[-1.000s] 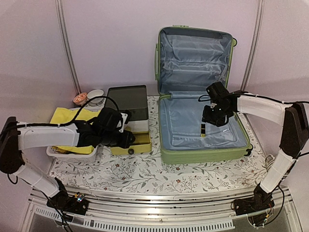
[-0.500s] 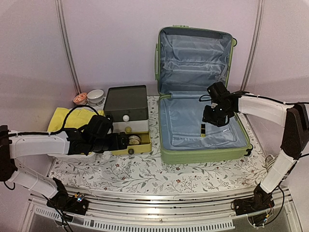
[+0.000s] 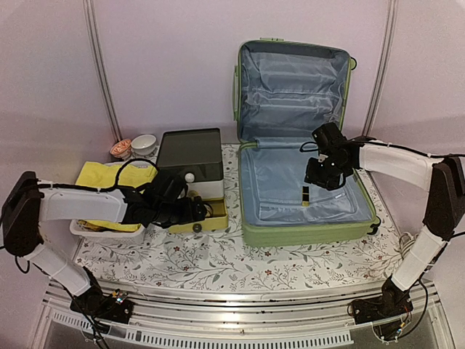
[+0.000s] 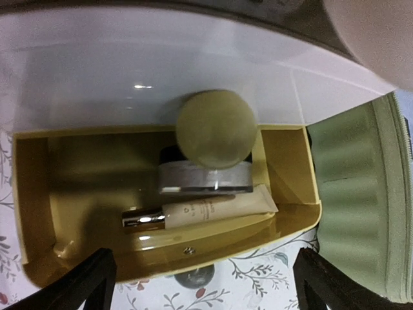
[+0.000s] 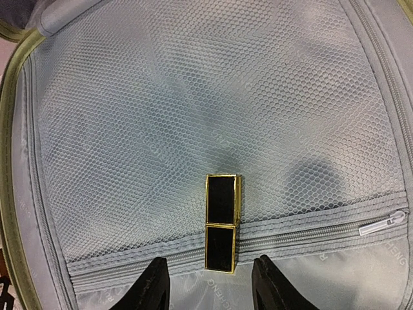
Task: Open, take out, and arrange the luggage
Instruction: Adjust the makeup in the drawer.
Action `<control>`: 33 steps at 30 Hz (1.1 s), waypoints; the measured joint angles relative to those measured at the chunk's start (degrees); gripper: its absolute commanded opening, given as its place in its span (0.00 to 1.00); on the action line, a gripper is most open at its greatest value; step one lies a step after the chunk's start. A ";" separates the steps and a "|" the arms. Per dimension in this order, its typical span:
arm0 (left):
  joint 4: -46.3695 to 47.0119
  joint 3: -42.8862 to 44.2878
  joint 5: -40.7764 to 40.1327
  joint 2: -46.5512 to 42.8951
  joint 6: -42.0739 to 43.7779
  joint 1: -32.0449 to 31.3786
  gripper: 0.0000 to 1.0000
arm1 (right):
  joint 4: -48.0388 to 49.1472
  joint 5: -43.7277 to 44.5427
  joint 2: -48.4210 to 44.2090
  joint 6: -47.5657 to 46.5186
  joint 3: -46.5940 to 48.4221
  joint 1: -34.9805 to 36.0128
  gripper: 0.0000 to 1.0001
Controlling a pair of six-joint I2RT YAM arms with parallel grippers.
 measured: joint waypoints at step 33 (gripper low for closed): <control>-9.20 10.67 -12.04 12.72 -1.09 -1.20 0.71 | 0.02 0.04 -0.33 -1.07 -0.22 0.00 0.45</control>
